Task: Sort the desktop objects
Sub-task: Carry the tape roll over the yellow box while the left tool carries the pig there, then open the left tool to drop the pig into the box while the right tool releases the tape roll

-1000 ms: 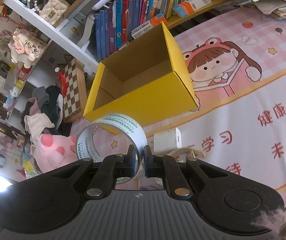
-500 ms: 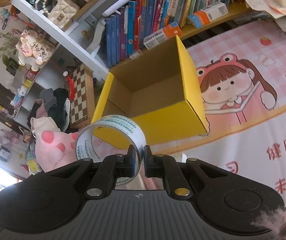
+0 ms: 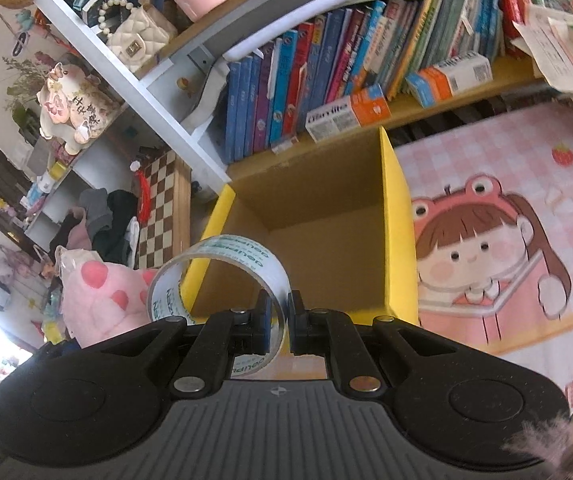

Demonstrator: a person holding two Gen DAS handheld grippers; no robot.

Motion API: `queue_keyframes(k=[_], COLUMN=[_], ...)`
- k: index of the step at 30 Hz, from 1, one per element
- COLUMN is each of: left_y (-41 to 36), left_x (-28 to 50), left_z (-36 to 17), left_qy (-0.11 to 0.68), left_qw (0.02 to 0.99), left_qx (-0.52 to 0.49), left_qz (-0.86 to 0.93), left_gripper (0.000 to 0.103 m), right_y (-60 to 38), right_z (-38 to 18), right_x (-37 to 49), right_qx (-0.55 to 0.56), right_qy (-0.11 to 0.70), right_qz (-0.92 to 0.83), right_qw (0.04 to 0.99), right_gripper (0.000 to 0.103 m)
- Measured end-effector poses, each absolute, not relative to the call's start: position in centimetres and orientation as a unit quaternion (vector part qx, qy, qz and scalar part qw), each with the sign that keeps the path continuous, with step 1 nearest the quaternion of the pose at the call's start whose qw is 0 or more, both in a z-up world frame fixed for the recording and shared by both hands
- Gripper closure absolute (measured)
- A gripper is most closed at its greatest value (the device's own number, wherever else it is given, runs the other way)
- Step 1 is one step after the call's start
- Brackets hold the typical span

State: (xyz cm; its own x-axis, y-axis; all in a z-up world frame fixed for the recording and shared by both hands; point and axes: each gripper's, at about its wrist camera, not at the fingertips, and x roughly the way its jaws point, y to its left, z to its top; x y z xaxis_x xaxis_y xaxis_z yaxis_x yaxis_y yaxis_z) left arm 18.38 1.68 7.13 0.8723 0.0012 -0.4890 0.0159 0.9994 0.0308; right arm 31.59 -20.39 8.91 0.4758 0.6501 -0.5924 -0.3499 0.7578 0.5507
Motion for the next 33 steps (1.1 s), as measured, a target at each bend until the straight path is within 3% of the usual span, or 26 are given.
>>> queue_keyframes(k=[15, 33], left_y=[1.8, 1.3], left_x=[25.7, 32.5], left_z=[5.7, 0.2], left_qy=[0.283, 0.38], left_qw=[0.958, 0.922], left_qx=[0.053, 0.075], left_qz=[-0.005, -0.025], left_gripper=[0.031, 0.03], right_y=[-16.6, -9.7], right_z=[7.0, 1.6], right_x=[38.7, 43.5], right_qx=[0.055, -0.229], right_qy=[0.406, 0.401], right_qz=[0.303, 0.373], right_qw=[0.86, 0.805], right_gripper=[0.095, 0.095])
